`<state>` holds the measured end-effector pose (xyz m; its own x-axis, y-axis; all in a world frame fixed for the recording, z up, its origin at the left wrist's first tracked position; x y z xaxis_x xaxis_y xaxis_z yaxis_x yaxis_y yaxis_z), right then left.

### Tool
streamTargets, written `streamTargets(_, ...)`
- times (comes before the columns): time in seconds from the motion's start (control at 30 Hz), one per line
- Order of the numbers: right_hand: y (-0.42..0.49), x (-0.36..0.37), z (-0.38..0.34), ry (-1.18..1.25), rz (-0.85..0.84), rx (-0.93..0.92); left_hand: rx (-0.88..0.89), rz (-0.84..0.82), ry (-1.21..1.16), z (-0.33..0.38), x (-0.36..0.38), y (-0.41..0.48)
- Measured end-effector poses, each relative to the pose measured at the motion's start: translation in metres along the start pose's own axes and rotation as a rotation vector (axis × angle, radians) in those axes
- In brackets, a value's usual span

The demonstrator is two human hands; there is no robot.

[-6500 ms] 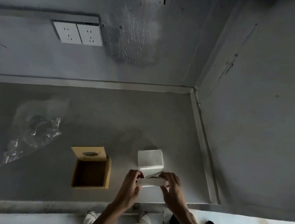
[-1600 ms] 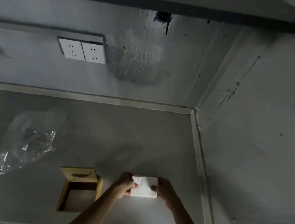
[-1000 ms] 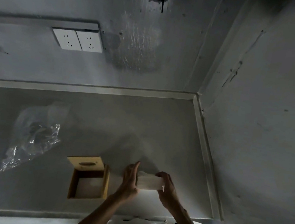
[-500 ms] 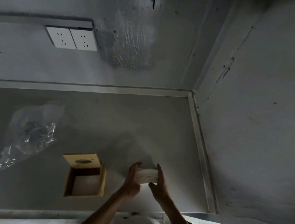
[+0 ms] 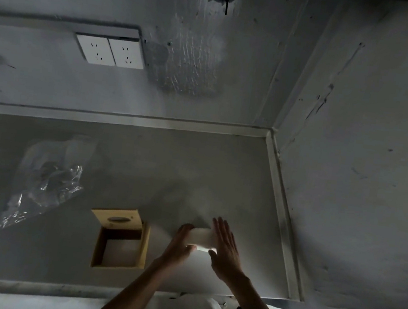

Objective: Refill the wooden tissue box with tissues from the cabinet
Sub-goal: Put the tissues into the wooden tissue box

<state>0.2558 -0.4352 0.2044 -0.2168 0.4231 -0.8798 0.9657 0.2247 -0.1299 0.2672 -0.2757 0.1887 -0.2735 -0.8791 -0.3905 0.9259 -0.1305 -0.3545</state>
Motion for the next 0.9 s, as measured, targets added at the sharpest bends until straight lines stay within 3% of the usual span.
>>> streamTargets(0.07,0.007,0.000,-0.006,-0.212,-0.010,-0.152,-0.004,0.008,0.045,0.002,-0.002,-0.001)
streamTargets(0.2,0.028,0.001,-0.013,-0.465,-0.008,-0.189,0.003,-0.005,0.160,-0.002,-0.003,-0.001)
streamTargets(0.33,0.037,-0.007,-0.038,-0.613,-0.167,-0.227,-0.024,-0.042,0.201,0.000,-0.016,-0.005)
streamTargets(0.53,0.038,-0.023,-0.058,-0.415,-0.417,-0.124,0.015,-0.042,0.101,0.012,-0.060,-0.036)
streamTargets(0.63,0.034,-0.035,-0.057,-0.146,-0.531,-0.007,0.059,0.104,0.059,0.011,-0.101,-0.064)
streamTargets(0.77,0.038,-0.058,-0.098,0.097,-0.581,0.038,-0.084,0.482,-0.079,-0.021,-0.173,-0.094)
streamTargets(0.83,0.045,-0.055,-0.143,0.120,-0.643,-0.032,-0.207,0.507,-0.116,-0.043,-0.197,-0.100)
streamTargets(0.9,0.051,-0.043,-0.187,0.072,-0.671,-0.100,-0.311,0.401,-0.107,-0.056,-0.205,-0.100)
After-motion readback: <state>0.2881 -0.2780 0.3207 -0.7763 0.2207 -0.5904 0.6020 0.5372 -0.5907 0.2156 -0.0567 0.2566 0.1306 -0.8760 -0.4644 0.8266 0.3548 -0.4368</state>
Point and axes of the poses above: each hand's wrist, its own y-axis towards the middle knuckle, its own x-axis out of the palm, z = x × y, the point moved 4 cm from there along y, towards the middle knuckle, and after that the axes turned 12 degrees about -y, right-handed, at the moved point
